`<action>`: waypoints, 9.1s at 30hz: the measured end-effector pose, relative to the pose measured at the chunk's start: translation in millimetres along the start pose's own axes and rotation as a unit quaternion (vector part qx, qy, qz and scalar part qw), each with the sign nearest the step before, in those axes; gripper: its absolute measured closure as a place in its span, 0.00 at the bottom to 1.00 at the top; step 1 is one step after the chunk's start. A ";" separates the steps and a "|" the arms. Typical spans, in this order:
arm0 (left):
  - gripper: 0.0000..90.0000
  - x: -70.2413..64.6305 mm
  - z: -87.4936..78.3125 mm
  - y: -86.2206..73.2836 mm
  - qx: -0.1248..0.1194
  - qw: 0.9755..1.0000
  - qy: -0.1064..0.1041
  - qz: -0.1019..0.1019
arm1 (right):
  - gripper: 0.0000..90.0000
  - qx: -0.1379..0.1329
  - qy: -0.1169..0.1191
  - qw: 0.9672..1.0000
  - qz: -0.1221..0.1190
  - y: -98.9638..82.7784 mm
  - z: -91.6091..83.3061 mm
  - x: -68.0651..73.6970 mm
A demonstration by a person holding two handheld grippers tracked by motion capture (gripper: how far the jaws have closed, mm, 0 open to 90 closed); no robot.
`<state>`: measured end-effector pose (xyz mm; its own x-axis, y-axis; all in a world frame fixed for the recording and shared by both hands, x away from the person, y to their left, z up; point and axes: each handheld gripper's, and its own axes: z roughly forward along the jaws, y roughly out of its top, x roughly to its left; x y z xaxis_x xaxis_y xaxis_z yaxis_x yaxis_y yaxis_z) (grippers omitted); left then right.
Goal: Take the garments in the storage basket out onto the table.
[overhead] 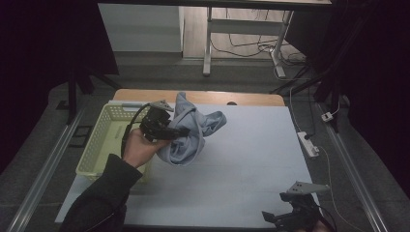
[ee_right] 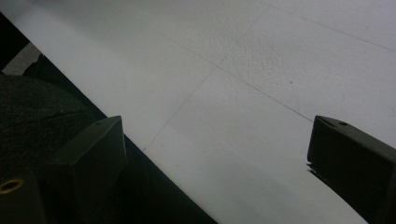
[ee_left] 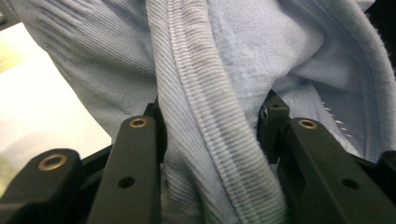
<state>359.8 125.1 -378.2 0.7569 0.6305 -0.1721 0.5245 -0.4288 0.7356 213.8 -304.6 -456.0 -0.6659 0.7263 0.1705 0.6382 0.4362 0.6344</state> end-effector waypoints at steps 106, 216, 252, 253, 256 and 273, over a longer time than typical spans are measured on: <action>0.15 -39.1 145.3 -29.4 0.083 0.989 -0.097 0.074 | 0.05 0.004 0.002 1.000 -0.002 -0.9 -0.1 0.4; 0.00 -9.5 -40.8 -131.8 -0.041 0.997 -0.062 -0.020 | 0.03 -0.002 -0.001 1.000 0.006 -1.0 -1.3 -0.1; 0.00 -1.8 -114.2 -220.3 -0.077 0.991 0.001 -0.108 | 0.03 0.003 -0.004 1.000 0.005 -0.6 -0.2 0.3; 0.00 -1.4 -116.3 -223.3 -0.078 0.991 0.004 -0.110 | 0.03 0.003 -0.004 1.000 0.005 -0.6 -0.2 0.2; 0.00 -1.1 -120.8 -229.9 -0.080 0.990 0.010 -0.119 | 0.03 0.004 -0.004 1.000 0.005 -0.5 0.0 0.3; 0.00 -2.3 -128.6 -250.2 -0.050 0.988 0.060 -0.131 | 0.03 0.006 -0.006 1.000 0.005 -0.2 0.4 0.9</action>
<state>176.7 314.2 -477.5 0.5451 0.7866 -0.2899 0.6503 -0.1785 0.7384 213.1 -303.8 -456.2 -0.6551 0.7366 0.1682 0.6496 0.4355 0.6232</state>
